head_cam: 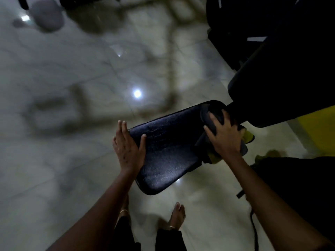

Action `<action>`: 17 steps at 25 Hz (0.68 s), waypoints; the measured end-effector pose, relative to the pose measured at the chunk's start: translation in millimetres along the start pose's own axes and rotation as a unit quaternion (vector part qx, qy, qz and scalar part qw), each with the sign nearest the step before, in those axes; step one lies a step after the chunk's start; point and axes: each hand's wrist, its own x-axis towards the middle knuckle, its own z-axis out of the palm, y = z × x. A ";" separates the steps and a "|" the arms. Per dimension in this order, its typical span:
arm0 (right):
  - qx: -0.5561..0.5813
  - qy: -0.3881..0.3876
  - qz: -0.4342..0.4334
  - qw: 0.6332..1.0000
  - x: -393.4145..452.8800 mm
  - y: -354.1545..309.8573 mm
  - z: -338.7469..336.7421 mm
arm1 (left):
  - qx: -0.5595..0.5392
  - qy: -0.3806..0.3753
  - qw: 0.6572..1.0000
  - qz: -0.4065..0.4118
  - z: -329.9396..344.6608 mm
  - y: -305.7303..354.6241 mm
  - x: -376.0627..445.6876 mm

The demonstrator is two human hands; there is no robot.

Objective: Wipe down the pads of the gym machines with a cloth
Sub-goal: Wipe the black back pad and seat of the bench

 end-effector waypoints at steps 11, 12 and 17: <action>0.001 -0.006 -0.113 0.994 29.3 -6.7 -0.1 | 0.022 0.031 0.989 -0.142 25.3 21.5 -88.6; 0.010 -0.005 -0.050 0.999 29.7 -16.6 1.1 | 0.023 0.034 0.989 -0.139 26.8 20.7 -91.2; -0.016 0.050 -0.297 0.954 -21.8 -72.5 7.7 | 0.033 0.037 0.990 -0.133 29.0 17.8 -90.9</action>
